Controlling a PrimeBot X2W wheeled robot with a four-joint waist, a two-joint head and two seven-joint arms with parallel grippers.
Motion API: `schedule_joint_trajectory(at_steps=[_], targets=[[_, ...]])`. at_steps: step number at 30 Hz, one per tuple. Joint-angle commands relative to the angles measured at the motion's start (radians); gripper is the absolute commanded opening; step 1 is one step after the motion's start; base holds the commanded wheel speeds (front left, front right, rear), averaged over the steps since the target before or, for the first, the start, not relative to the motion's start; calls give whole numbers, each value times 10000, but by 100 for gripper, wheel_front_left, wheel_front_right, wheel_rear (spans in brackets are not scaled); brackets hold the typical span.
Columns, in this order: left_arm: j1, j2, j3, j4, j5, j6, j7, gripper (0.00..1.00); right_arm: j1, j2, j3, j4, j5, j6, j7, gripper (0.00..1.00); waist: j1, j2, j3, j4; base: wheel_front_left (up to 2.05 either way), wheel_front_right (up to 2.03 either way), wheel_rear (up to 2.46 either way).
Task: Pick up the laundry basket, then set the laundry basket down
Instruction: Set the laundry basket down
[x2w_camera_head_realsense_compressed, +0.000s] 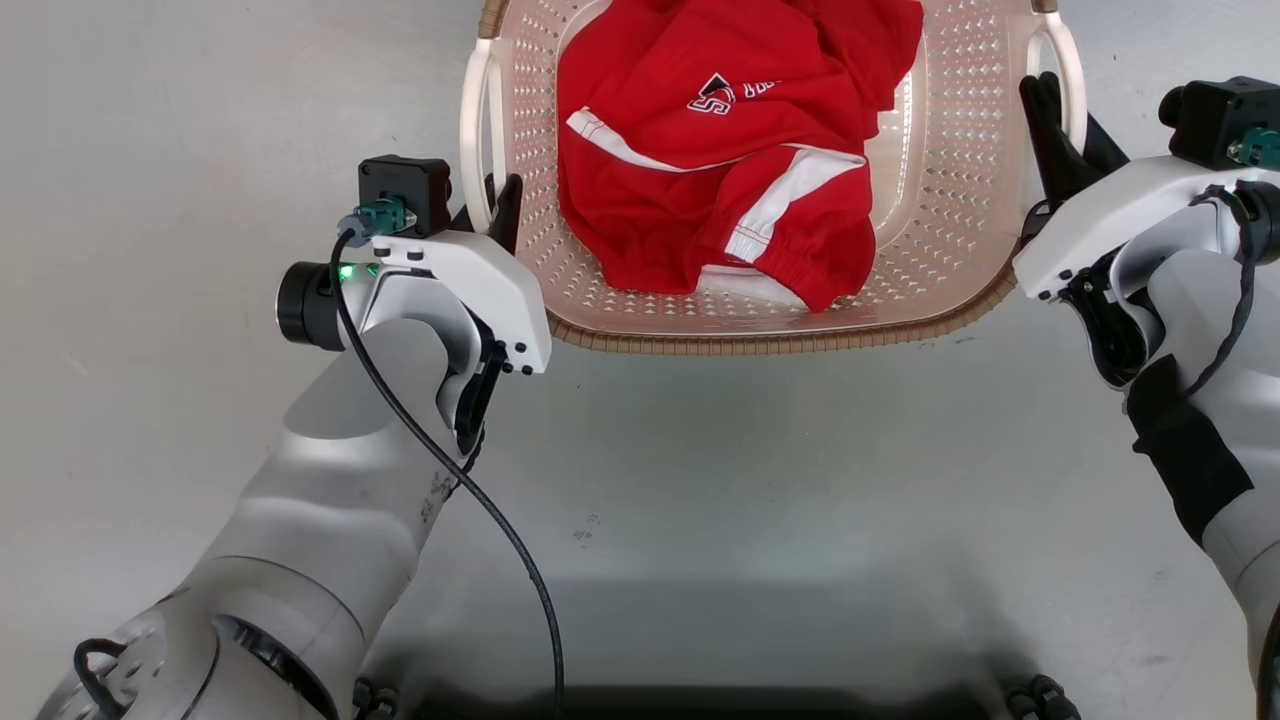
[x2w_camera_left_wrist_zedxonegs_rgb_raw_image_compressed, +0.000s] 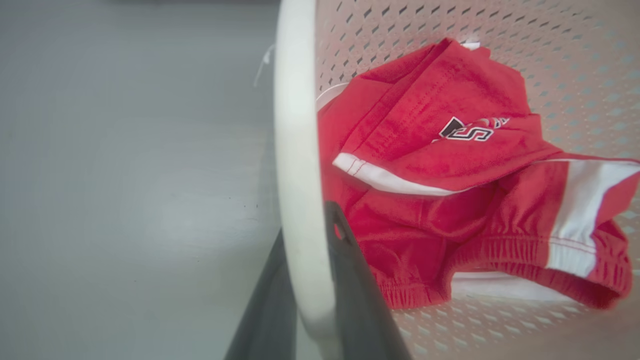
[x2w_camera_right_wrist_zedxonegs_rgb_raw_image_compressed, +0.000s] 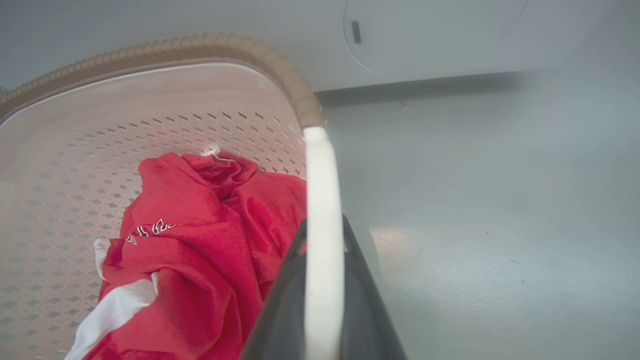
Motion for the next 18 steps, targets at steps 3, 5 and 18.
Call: schedule_joint_trajectory(at_steps=[3, 5, 18], targets=[[258, 1072, 74, 476, 25, 345, 153, 0, 787, -518, -159, 507, -134, -299, 214, 0, 0, -1, -4, -6, 0, 0, 0], [253, 1060, 115, 476, -28, 358, 167, 7, 847, -463, -202, 523, -70, -299, 214, 0, 0, -1, 1, 0, 0, 0, 0], [169, 773, 415, 476, -304, -476, -67, 100, 1096, -562, 1147, -480, 1210, -299, 216, 100, 0, -1, 128, 24, 0, 0, 0]])
